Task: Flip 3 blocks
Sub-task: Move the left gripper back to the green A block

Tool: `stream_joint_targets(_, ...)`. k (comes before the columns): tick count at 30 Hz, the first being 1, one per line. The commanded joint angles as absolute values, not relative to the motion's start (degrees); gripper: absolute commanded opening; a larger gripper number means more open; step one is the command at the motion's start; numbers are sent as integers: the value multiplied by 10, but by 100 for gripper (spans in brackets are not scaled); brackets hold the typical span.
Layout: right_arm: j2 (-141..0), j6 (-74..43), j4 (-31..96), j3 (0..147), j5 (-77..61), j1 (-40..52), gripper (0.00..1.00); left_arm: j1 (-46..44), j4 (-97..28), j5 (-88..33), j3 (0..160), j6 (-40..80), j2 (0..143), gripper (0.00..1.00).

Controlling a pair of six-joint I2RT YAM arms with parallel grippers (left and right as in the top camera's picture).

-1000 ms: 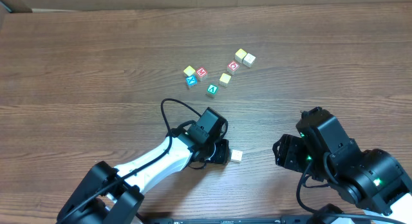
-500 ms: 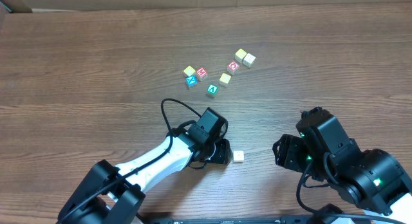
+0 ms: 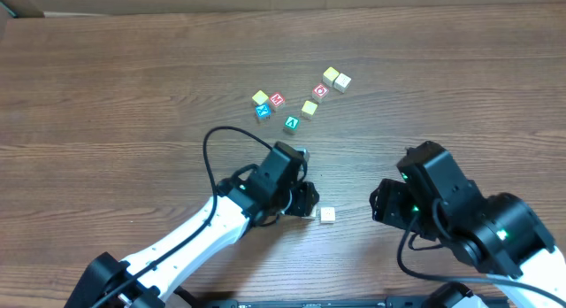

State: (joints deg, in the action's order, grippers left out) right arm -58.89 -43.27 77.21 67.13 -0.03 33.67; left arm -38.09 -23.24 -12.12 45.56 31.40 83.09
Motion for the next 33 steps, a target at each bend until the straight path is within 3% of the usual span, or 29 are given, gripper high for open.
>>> stream_joint_targets(1, -605, -430, 766, 683, -1, 334, 57, -339, -252, -92, 513, 236, 837, 49)
stream_joint_targets(11, -613, -430, 759, 683, -1, 334, 57, -260, -399, -71, 772, 188, 987, 57)
stream_joint_targets(20, -613, -430, 773, 683, -1, 334, 57, -255, -477, -70, 945, 90, 1157, 61)
stream_joint_targets(33, -613, -419, 781, 683, -1, 334, 57, -247, -507, -57, 997, 42, 1261, 57)
